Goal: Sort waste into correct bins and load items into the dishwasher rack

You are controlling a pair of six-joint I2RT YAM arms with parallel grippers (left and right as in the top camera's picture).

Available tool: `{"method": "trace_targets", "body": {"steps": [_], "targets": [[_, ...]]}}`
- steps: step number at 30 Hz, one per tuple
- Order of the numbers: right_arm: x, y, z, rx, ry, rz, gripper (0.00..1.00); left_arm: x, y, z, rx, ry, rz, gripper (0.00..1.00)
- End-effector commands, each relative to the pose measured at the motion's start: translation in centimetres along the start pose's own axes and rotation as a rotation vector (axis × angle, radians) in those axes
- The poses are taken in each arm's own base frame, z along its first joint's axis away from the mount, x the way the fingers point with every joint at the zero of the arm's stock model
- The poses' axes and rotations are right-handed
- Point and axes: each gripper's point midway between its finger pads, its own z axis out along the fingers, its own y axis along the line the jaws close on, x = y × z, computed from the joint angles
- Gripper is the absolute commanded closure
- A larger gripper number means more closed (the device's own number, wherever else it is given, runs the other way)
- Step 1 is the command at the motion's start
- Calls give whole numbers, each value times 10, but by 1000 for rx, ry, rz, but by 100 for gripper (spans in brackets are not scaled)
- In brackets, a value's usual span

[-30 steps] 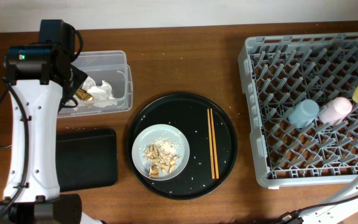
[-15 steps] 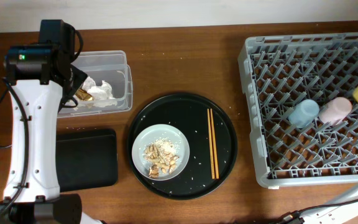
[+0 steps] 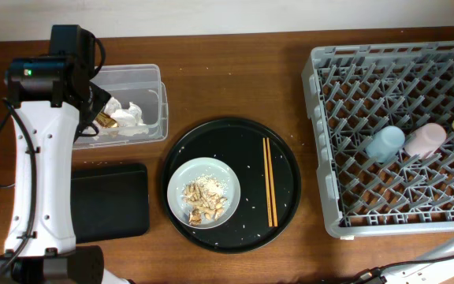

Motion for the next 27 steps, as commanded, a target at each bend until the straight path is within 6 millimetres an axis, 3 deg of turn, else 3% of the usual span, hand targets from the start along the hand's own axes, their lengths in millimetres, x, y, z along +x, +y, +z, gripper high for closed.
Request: {"method": "trace_targets", "body": {"steps": [1, 7, 14, 23, 27], "targets": [[7, -12, -5, 93, 30, 20, 91, -4, 3, -6, 8, -22, -15, 1], [7, 4, -29, 116, -4, 37, 81, -4, 3, -6, 8, -22, -15, 1], [19, -3, -85, 524, -46, 238, 81, -4, 3, -6, 8, -22, -15, 1], [21, 79, -107, 600, -189, 211, 80, -4, 3, -6, 8, -22, -15, 1], [24, 104, -113, 655, -242, 186, 80, -4, 3, -6, 8, -22, -15, 1]]}}
